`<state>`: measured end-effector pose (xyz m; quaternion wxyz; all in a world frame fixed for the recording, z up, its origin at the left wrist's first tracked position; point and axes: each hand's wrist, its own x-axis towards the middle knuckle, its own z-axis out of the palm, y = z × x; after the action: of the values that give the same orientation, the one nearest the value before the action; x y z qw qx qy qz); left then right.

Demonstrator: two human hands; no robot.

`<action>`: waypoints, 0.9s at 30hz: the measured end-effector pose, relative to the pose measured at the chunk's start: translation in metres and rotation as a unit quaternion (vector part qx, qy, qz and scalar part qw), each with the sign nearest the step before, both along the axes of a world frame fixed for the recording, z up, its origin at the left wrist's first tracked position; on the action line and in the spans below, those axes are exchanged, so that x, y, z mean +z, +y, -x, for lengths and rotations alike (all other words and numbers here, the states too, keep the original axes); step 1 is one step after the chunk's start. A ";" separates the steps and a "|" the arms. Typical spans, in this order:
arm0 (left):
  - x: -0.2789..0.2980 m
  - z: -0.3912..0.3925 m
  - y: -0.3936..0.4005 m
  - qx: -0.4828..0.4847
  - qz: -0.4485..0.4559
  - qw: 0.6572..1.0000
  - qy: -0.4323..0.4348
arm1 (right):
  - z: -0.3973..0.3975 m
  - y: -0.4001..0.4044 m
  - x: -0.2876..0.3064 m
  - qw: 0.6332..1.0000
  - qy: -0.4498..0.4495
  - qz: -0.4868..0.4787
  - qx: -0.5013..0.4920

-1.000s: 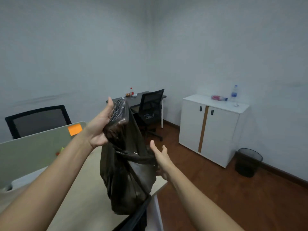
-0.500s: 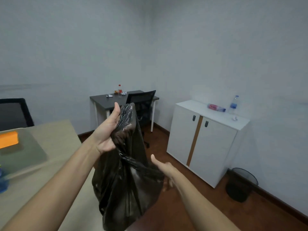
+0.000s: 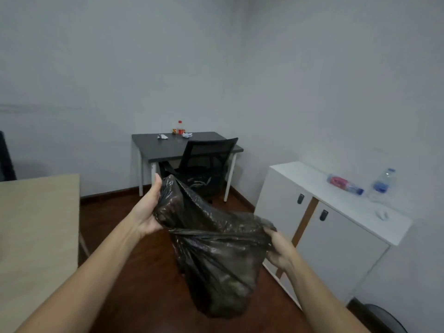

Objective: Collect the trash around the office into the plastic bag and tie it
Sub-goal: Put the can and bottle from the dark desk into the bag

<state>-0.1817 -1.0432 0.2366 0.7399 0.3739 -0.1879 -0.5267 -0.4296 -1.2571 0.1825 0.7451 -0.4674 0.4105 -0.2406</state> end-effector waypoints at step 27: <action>-0.021 -0.460 -0.155 0.298 0.014 0.954 0.012 | -0.592 -0.248 0.017 0.977 -0.064 -0.026 0.203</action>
<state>0.2787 -1.1978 0.2159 0.8708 0.3962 -0.0665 -0.2835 0.1624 -1.5054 0.1990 0.8153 -0.5048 0.2646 -0.1026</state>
